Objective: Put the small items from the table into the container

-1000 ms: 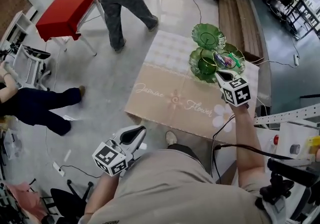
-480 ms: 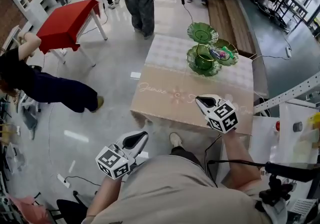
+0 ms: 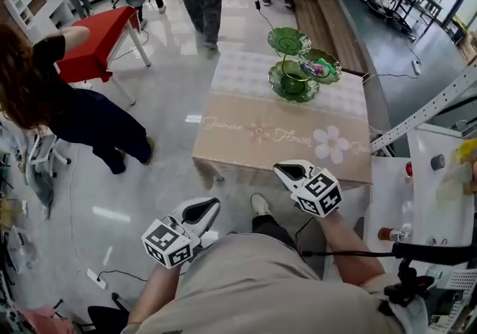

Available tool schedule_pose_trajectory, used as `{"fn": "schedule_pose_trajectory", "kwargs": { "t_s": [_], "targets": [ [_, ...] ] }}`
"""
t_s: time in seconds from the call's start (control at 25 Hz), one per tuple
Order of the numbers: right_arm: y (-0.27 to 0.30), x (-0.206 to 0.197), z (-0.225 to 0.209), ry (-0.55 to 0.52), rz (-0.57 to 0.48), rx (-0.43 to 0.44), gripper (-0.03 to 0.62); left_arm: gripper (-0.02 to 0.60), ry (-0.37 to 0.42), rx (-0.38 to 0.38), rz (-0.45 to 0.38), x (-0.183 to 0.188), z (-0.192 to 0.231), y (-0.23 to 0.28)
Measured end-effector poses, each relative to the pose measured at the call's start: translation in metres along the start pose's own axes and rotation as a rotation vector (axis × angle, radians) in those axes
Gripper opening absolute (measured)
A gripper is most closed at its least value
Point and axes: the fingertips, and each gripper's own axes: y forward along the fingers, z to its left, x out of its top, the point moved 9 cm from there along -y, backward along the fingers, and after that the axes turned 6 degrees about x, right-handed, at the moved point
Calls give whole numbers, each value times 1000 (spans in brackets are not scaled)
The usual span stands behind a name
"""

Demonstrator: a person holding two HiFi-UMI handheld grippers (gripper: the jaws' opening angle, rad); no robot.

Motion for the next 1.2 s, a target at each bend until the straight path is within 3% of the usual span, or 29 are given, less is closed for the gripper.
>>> {"fn": "schedule_pose_trajectory", "kwargs": {
  "t_s": [0.56,1.2],
  "targets": [
    [-12,-17,78,-9,-32,33,15,19,22,-73,20,-15,-29,-23],
    [-26,-27,118,-45,-27,54,15,20,20,-87,11,-31,-52,-42]
  ]
}}
